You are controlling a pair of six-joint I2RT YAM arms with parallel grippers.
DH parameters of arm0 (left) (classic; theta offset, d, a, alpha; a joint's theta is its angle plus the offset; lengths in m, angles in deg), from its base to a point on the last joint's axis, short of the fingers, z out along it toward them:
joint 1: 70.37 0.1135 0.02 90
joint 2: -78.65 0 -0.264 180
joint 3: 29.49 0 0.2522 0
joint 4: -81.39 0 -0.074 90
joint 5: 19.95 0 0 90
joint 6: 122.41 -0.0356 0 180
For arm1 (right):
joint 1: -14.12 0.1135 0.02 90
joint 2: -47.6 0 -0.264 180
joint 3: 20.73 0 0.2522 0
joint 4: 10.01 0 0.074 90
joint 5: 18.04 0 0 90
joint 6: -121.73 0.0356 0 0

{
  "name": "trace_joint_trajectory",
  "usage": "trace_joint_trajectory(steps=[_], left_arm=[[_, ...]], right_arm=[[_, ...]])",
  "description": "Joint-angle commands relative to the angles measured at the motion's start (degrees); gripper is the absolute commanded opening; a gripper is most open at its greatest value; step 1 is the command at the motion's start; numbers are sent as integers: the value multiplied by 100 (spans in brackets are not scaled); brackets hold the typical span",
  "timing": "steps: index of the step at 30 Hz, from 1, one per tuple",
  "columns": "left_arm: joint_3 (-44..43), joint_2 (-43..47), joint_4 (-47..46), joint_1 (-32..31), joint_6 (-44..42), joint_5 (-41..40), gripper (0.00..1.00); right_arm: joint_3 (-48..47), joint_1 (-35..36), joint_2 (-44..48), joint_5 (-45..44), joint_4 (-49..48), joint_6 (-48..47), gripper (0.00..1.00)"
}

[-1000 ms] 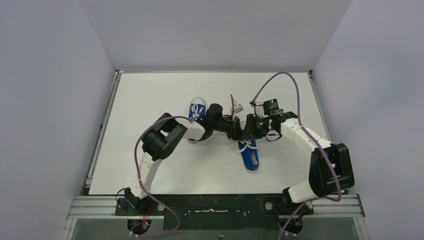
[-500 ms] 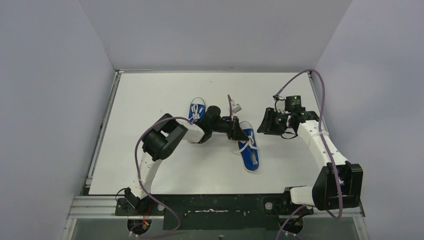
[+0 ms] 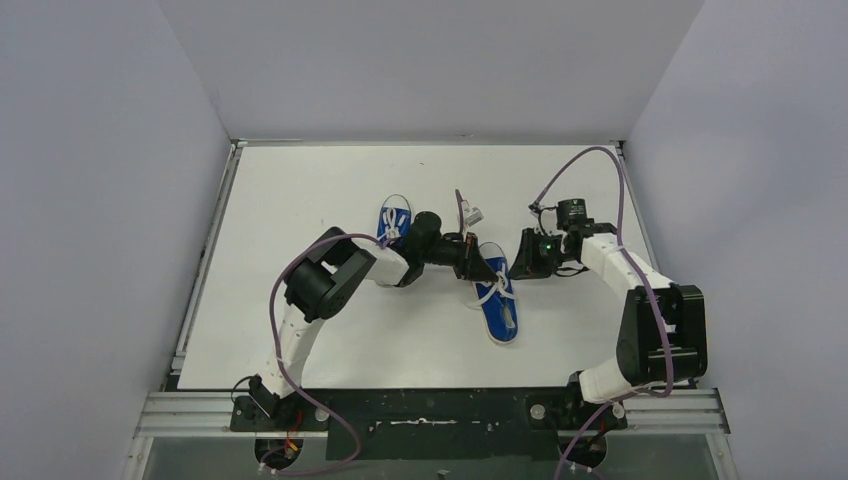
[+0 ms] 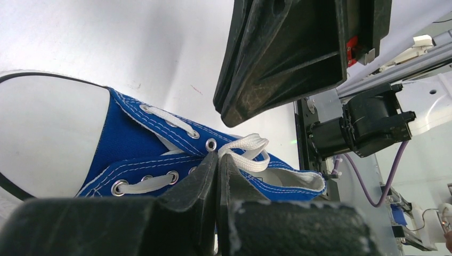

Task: Tie the shoes
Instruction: Cross the shoelace with the shoelace.

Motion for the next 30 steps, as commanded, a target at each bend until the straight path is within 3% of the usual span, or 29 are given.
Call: trace_joint_trajectory(steps=[1, 15, 30], left_arm=[[-99, -16, -333, 3, 17, 25, 0], [-293, -100, -13, 0, -69, 56, 0], [-276, -43, -97, -16, -18, 93, 0]], right_arm=[[157, 105, 134, 547, -489, 5, 15], [275, 201, 454, 761, -376, 161, 14], [343, 478, 175, 564, -741, 478, 16]])
